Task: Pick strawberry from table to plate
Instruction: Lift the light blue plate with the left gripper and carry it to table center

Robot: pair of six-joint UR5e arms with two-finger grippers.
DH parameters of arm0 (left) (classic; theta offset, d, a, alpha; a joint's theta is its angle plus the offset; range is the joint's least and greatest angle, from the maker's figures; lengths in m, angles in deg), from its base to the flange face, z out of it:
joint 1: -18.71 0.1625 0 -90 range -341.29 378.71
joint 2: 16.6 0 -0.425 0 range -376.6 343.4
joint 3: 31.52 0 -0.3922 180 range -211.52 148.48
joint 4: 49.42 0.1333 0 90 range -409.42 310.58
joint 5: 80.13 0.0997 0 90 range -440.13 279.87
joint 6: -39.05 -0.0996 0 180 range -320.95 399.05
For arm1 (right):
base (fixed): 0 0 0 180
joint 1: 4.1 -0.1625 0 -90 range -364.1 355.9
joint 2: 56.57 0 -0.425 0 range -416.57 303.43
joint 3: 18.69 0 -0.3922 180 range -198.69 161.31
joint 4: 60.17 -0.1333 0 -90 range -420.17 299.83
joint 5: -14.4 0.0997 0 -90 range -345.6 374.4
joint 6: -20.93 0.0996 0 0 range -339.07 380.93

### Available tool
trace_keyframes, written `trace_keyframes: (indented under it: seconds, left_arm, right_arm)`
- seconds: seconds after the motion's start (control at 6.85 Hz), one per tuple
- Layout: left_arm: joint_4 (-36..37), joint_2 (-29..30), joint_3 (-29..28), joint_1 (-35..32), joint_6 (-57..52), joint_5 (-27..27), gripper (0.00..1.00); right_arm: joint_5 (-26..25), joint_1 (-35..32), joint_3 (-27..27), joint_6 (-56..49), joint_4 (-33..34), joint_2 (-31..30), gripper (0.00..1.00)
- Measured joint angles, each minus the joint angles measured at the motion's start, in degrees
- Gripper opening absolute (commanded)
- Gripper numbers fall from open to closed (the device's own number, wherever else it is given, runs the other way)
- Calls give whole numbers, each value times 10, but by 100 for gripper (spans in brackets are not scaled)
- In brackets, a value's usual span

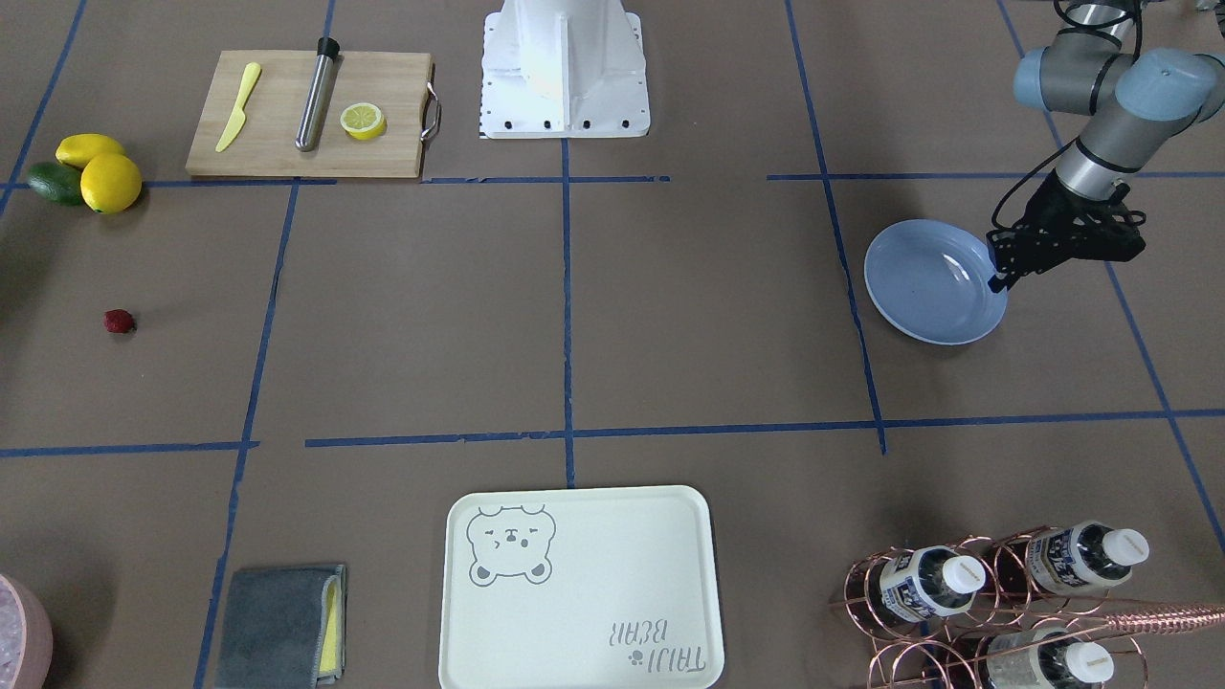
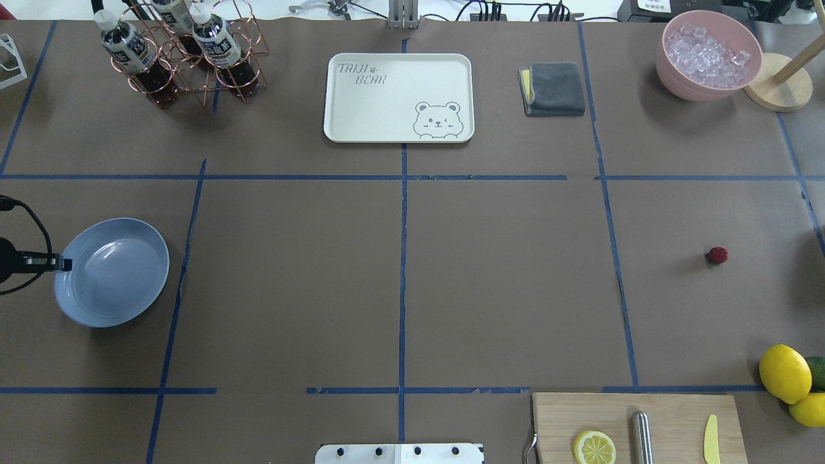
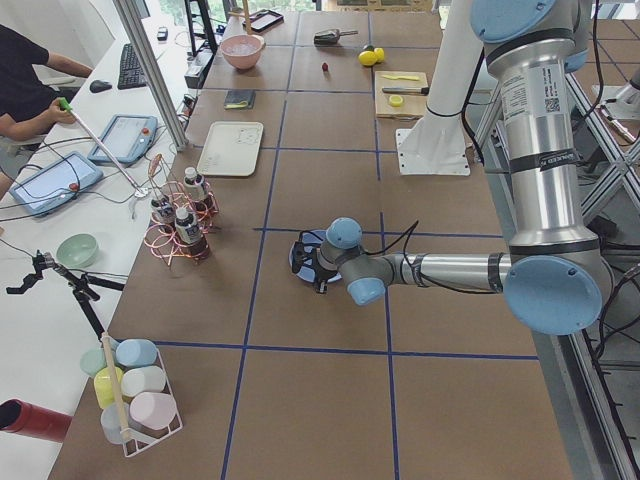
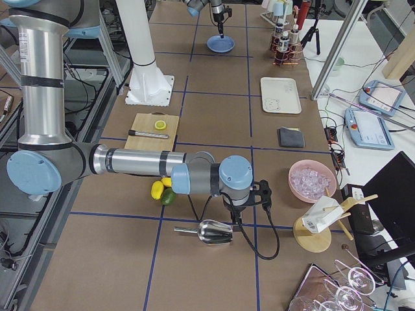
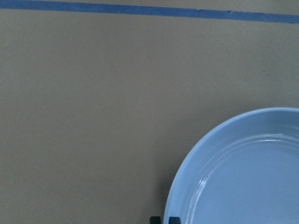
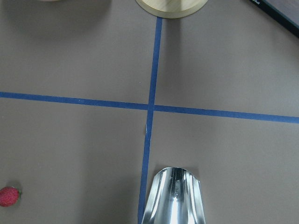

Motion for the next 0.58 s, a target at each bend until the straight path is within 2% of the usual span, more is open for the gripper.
trace_keyframes:
  seconds: [0.29, 0.44, 0.58]
  left_arm:
    - [73, 13, 40, -57, -19, -37, 0]
    - [137, 52, 58, -101, -40, -63, 0]
    - [222, 114, 74, -129, -44, -79, 0]
  right_arm:
    - [-1, 0, 4, 0, -1, 0, 100]
    - [-3, 1, 4, -1, -2, 3, 100]
    - [-5, 1, 3, -3, -3, 12, 100]
